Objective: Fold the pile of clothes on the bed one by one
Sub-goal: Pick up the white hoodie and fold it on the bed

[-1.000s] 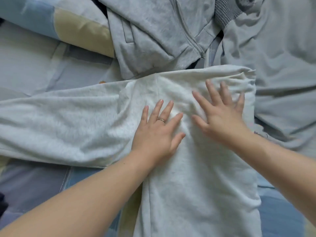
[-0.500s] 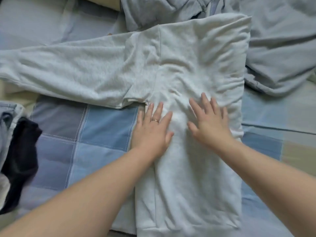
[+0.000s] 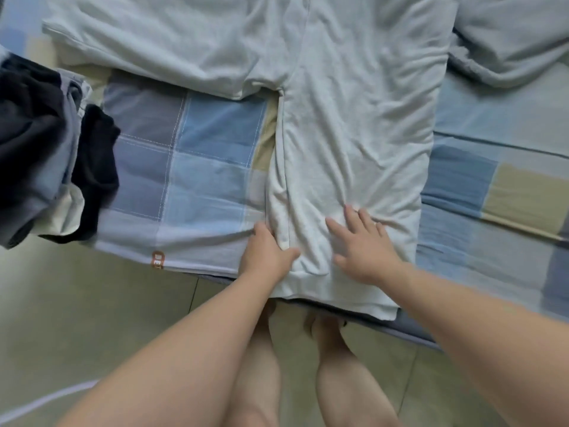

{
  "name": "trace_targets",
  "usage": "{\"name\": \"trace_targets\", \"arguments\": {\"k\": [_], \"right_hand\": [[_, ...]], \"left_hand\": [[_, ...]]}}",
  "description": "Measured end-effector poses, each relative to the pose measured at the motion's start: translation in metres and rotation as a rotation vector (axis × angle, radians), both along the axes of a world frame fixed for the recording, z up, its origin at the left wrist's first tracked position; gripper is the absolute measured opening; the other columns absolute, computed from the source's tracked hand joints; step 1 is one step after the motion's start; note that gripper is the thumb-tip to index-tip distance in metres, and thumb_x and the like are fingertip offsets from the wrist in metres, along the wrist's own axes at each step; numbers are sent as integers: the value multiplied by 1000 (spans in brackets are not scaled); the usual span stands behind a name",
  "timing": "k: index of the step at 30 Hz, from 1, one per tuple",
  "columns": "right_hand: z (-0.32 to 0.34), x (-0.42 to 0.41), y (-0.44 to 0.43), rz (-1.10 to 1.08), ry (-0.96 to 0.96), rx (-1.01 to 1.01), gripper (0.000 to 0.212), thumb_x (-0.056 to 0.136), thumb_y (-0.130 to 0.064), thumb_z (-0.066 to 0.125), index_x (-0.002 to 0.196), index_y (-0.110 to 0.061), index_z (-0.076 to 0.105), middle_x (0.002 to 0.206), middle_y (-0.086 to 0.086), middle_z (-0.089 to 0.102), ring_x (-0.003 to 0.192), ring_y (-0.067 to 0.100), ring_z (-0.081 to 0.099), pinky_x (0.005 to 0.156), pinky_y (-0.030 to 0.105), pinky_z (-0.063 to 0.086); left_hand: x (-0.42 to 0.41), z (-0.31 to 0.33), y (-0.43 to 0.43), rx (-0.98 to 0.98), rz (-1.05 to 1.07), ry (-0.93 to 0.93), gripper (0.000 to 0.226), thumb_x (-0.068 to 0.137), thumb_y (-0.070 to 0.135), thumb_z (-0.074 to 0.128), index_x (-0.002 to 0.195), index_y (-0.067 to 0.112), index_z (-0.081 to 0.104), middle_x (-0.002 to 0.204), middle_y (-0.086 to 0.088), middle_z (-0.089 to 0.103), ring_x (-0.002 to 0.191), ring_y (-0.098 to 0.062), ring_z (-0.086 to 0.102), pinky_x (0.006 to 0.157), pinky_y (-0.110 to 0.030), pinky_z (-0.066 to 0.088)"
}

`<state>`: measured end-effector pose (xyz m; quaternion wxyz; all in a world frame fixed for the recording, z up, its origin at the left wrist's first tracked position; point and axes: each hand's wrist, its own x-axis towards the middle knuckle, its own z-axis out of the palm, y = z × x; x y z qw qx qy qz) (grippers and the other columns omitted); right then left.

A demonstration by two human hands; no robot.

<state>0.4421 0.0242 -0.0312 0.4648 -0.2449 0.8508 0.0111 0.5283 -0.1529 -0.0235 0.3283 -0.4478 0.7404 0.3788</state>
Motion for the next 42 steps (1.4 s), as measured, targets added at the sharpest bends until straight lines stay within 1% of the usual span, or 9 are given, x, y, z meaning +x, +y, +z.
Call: {"name": "trace_targets", "arguments": {"k": [2, 5, 9, 11, 17, 22, 32, 37, 42], "right_hand": [[-1, 25, 4, 0, -69, -11, 75, 97, -37, 50, 158, -42, 8, 168, 0, -16, 154, 27, -13, 124, 50, 8], [3, 39, 3, -73, -72, -46, 68, 99, -34, 48, 158, -39, 15, 169, -1, -7, 155, 25, -6, 123, 48, 14], [15, 51, 6, -61, 40, -79, 65, 96, -30, 48, 155, -38, 22, 167, 2, 8, 151, 27, 11, 117, 45, 25], [21, 59, 13, 21, -36, -30, 66, 96, -29, 48, 155, -42, 22, 166, -1, 9, 149, 25, 15, 115, 43, 24], [53, 25, 2, -112, -249, -33, 59, 99, -26, 49, 154, -36, 34, 161, -5, 31, 146, 21, 31, 115, 39, 34], [105, -15, -40, -174, -116, -133, 60, 100, -24, 49, 156, -36, 31, 162, -7, 31, 144, 19, 35, 108, 36, 41], [122, -113, -286, -226, 104, -321, 58, 98, -25, 53, 153, -34, 38, 157, -7, 38, 141, 16, 40, 109, 28, 35], [75, -140, -399, -275, 56, -326, 62, 98, -21, 50, 156, -32, 31, 159, -1, 37, 144, 20, 36, 110, 28, 32], [30, -151, -466, -157, 158, -178, 70, 96, -28, 49, 158, -35, 17, 163, 0, 22, 149, 22, 22, 120, 45, 19]], "left_hand": [[17, 0, 0, 13, -101, -25, 30, 88, 36, 72, 91, 20, 47, 101, -3, 61, 87, -23, 57, 71, -34, 42], [29, -2, -5, -82, -154, 26, 29, 96, 30, 63, 77, 23, 43, 103, -4, 53, 93, -26, 54, 81, -38, 47], [37, -4, -12, -156, -89, 23, 13, 101, 16, 51, 92, 13, 42, 110, -10, 52, 89, -27, 51, 74, -36, 40], [41, -6, -15, -136, -43, -40, 12, 101, 18, 53, 96, 13, 44, 108, -10, 58, 87, -27, 52, 70, -34, 38], [24, 26, -31, 68, -9, -78, 40, 94, 32, 67, 122, 15, 45, 120, -4, 53, 103, -25, 57, 67, -29, 44], [-26, 70, -74, 36, -18, 66, 50, 93, 35, 65, 136, 17, 46, 143, -6, 47, 121, -27, 54, 95, -35, 45], [-185, 114, -343, -246, -189, 342, 37, 92, 32, 60, 127, 23, 52, 139, -6, 48, 126, -29, 48, 104, -42, 44], [-210, 86, -465, -346, -165, 210, 74, 86, 42, 74, 146, 17, 36, 147, -11, 38, 133, -37, 41, 106, -45, 39], [-218, 46, -509, -62, 98, 118, 109, 76, 46, 84, 154, 8, 19, 155, -16, 31, 136, -38, 42, 101, -40, 41]]}}
